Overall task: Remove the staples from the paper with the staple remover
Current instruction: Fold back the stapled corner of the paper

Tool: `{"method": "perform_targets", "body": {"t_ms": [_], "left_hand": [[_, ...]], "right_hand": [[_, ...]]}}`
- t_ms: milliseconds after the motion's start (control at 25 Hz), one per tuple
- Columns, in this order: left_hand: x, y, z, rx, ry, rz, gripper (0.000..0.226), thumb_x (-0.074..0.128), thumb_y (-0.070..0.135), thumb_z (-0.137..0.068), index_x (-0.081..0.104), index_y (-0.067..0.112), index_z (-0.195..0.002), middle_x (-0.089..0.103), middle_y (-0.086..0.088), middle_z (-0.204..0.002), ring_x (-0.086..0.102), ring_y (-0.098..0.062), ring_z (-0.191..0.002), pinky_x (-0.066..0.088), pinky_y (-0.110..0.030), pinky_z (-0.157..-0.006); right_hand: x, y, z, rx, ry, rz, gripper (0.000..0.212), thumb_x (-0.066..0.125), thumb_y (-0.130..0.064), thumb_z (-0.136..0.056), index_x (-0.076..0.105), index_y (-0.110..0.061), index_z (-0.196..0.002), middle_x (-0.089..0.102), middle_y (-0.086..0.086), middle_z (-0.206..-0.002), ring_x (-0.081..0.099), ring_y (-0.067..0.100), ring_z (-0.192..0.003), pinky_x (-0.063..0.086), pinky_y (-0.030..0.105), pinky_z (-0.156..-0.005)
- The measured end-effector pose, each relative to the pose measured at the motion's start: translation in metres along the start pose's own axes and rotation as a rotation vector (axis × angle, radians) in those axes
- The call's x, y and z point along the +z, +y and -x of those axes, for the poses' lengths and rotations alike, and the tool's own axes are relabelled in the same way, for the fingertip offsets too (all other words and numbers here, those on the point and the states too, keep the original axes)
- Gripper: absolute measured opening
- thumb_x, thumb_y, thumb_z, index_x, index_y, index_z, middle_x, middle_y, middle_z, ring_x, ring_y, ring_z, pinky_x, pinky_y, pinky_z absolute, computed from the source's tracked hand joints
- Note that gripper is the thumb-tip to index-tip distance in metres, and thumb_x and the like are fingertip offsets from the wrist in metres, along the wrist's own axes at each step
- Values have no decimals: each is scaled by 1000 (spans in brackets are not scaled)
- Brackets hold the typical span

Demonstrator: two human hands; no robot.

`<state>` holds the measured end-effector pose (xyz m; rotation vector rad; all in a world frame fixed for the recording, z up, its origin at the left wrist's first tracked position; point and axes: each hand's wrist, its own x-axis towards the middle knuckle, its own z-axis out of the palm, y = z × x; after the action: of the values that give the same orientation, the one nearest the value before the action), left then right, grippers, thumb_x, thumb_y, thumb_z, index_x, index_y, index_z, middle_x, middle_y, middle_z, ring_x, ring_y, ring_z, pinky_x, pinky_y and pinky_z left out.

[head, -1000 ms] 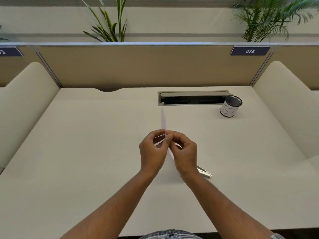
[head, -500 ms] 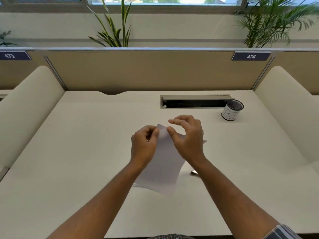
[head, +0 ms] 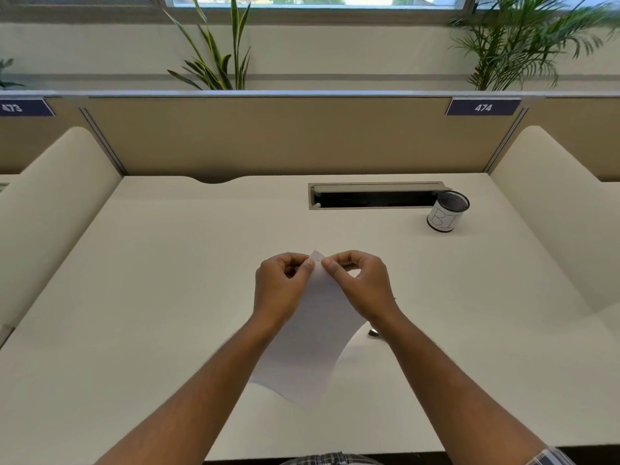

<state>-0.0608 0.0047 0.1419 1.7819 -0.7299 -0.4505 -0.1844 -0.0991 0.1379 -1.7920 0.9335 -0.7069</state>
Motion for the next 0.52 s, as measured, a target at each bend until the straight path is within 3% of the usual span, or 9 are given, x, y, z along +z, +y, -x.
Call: {"method": "perform_targets", "body": {"t_ms": [280, 400, 520], "left_hand": [[8, 2, 7, 307, 11, -120, 14, 70, 27, -93, 79, 16, -98, 76, 11, -86, 70, -1, -82, 54, -14, -72], [7, -1, 5, 292, 0, -116, 17, 69, 31, -93, 77, 19, -102, 73, 15, -88, 69, 2, -85, 54, -12, -73], [7, -9, 0, 177, -62, -125, 17, 69, 34, -93, 76, 21, -103, 74, 14, -92, 68, 0, -87, 57, -19, -76]], "right_hand": [[1, -1, 5, -1, 90, -99, 24, 80, -46, -83, 78, -22, -79, 76, -5, -77, 70, 11, -77, 57, 31, -73], [-2, 0, 5, 81, 48, -218, 21, 84, -41, -81, 81, -20, -81, 79, -3, -81, 73, 14, -81, 57, 30, -73], [-4, 3, 3, 131, 36, -276, 16, 85, -34, -81, 81, -18, -81, 79, 0, -82, 74, 19, -82, 57, 31, -73]]}}
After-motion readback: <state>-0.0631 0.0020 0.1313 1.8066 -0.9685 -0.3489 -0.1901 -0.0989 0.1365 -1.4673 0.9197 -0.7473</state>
